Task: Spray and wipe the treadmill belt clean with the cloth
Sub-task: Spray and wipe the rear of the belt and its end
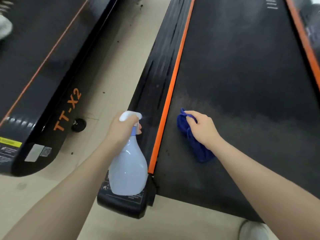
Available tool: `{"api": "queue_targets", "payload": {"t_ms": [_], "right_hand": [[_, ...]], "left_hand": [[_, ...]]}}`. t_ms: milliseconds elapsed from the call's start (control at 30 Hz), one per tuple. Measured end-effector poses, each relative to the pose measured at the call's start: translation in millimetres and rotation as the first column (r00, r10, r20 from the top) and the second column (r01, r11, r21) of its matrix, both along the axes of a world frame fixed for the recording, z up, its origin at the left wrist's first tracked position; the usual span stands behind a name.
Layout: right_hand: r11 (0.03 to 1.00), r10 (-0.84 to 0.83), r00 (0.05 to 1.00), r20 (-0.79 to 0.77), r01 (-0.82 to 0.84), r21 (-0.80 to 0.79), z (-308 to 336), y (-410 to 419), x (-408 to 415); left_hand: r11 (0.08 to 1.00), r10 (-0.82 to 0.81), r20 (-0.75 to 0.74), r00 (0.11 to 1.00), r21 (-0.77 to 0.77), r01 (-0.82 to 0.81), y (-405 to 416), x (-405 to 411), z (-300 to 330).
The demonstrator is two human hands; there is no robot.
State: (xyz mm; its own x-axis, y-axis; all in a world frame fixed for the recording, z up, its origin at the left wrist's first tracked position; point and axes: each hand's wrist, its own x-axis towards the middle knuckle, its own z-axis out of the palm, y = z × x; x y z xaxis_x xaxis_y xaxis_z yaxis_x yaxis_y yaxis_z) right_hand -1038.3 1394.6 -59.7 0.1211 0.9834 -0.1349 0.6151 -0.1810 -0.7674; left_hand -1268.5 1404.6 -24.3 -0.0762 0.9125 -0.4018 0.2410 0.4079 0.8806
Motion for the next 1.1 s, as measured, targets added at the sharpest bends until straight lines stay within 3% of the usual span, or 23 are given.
{"api": "queue_targets", "payload": {"t_ms": [200, 267, 367, 433, 500, 600, 667, 733, 833, 933, 1100], "right_hand": [[0.999, -0.014, 0.997, 0.074, 0.01, 0.046, 8.2, -20.4, -41.7], [0.994, -0.036, 0.995, 0.088, 0.027, 0.105, 6.6, -19.6, -59.0], [0.966, 0.109, 0.96, 0.258, -0.164, 0.202, -1.8, -26.3, -92.3], [0.887, 0.305, 0.83, 0.466, -0.426, 0.179, -20.2, -41.2, -121.1], [0.723, 0.493, 0.618, 0.613, -0.682, 0.106, -41.5, -57.2, -142.6], [0.564, 0.589, 0.446, 0.674, -0.824, 0.053, -57.0, -32.3, -138.5], [0.652, 0.527, 0.453, 0.719, -0.758, 0.001, -63.9, 7.9, -128.5], [0.817, 0.44, 0.548, 0.712, -0.574, -0.063, -62.9, 51.1, -122.7], [0.948, 0.233, 0.656, 0.718, -0.319, -0.016, -58.0, 98.0, -121.0], [0.972, 0.138, 0.635, 0.76, -0.233, 0.017, -55.8, 123.9, -117.8], [0.939, 0.218, 0.687, 0.693, -0.342, 0.043, -57.5, 73.6, -134.6]], "left_hand": [[0.97, -0.235, -0.041, 0.971, 0.046, 0.237, -19.9, -28.9, 5.7], [0.97, -0.244, -0.016, 0.97, 0.016, 0.244, -20.4, -37.2, 5.3], [0.982, -0.187, 0.013, 0.982, 0.024, 0.186, -15.5, -55.4, -1.4], [0.992, -0.12, 0.073, 0.99, 0.036, 0.117, -10.9, -67.8, -4.6], [0.995, -0.096, 0.114, 0.989, 0.047, 0.091, -6.3, -78.4, -5.2], [0.993, -0.115, 0.102, 0.988, 0.039, 0.112, 3.5, -89.0, -6.0], [0.993, -0.119, 0.077, 0.99, 0.033, 0.117, 9.7, -90.6, -4.9], [0.993, -0.114, 0.092, 0.989, 0.048, 0.11, 13.6, -91.9, -5.4], [0.993, -0.116, 0.117, 0.986, 0.05, 0.111, 15.7, -97.3, -15.5], [0.995, -0.098, 0.146, 0.985, 0.011, 0.097, 24.0, -103.4, -25.1], [0.995, -0.104, 0.138, 0.985, 0.019, 0.103, 19.5, -103.0, -21.9]]}}
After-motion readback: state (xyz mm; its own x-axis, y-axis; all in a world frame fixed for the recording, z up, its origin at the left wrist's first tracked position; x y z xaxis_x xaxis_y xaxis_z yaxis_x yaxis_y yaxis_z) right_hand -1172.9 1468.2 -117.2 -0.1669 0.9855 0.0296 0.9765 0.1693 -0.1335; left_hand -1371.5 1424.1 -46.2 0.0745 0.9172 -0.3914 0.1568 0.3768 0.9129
